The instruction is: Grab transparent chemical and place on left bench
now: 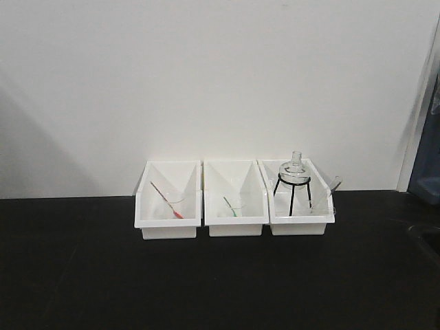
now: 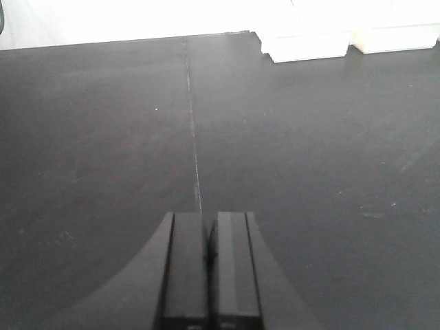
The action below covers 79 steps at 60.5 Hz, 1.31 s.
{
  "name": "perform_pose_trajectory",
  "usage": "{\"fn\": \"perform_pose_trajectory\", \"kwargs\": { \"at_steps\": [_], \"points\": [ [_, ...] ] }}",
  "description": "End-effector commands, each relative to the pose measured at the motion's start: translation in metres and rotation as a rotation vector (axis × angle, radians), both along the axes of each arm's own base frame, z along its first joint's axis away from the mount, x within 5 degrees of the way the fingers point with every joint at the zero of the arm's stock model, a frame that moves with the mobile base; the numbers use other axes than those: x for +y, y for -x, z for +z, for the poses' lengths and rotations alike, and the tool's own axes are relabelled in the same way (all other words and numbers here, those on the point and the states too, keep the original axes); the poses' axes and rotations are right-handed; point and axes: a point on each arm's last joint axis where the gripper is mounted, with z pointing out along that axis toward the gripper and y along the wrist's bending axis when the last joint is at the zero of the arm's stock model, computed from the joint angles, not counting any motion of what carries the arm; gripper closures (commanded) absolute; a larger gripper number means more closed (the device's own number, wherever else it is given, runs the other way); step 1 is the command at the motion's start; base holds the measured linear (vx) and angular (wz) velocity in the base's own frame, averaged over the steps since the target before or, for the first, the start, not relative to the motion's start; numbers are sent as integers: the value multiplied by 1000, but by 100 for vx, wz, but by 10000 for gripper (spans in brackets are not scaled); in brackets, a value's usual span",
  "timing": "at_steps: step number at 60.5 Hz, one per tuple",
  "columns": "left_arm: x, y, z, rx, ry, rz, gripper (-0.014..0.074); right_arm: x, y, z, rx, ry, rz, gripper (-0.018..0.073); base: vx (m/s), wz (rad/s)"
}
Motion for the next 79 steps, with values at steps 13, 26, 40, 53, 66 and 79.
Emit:
{"fn": "perform_pose_trajectory", "kwargs": {
  "at_steps": [13,26,40,53,66,79],
  "points": [
    [0,1,3,-81,14,-1,600,-6,73,-37,-260,-23,76,567,0,0],
    [0,1,3,-81,14,-1,600,-9,94,-114,-239,-103,68,567,0,0],
    [0,1,3,-81,14,-1,600,-10,96,-123,-205,-115,58,567,0,0],
    [0,1,3,-81,14,-1,600,-10,96,-123,-203,-113,57,567,0,0],
    [0,1,3,-81,14,-1,600,-10,96,-123,-203,-113,57,567,0,0],
    [0,1,3,-81,14,-1,600,-10,96,-123,-203,-113,57,567,0,0]
  ]
}}
